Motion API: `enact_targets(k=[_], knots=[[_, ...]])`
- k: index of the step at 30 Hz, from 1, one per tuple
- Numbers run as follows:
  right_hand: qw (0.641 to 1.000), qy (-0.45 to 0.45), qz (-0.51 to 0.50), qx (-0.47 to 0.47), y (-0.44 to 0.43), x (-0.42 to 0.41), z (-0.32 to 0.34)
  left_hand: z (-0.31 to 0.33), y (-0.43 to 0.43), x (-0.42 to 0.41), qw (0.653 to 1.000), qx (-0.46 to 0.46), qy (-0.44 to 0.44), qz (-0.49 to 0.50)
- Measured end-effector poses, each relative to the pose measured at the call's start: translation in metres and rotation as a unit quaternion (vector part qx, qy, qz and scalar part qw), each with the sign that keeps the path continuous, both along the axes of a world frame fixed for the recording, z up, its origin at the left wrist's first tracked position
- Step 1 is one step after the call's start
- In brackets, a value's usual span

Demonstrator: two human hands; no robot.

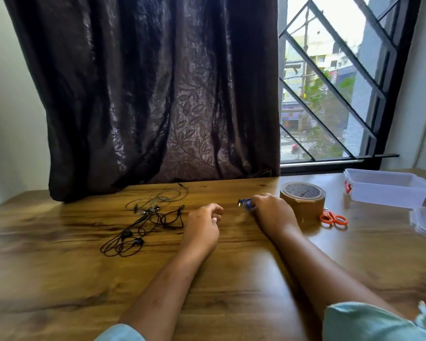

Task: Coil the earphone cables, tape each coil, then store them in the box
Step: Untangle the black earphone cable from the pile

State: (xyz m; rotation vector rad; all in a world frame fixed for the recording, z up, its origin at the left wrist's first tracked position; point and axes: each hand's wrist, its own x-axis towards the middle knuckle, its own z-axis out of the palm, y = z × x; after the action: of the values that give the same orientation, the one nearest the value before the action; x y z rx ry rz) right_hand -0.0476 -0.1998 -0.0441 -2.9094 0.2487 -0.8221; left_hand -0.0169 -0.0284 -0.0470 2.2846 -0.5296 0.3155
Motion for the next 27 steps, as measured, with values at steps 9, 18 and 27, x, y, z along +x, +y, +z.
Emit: enact_targets(k=[9, 18, 27], knots=[[0.999, -0.018, -0.038, 0.002, 0.004, 0.007, -0.002, -0.004, 0.003, 0.008, 0.999, 0.007, -0.018, 0.051], [0.989, 0.004, 0.132, 0.059, 0.096, -0.041, -0.014, 0.008, 0.045, 0.012, 0.971, 0.152, -0.019, 0.185], [0.985, 0.012, 0.152, 0.078, 0.098, -0.024, -0.014, -0.004, 0.11, 0.006, 0.984, 0.167, 0.027, 0.056]])
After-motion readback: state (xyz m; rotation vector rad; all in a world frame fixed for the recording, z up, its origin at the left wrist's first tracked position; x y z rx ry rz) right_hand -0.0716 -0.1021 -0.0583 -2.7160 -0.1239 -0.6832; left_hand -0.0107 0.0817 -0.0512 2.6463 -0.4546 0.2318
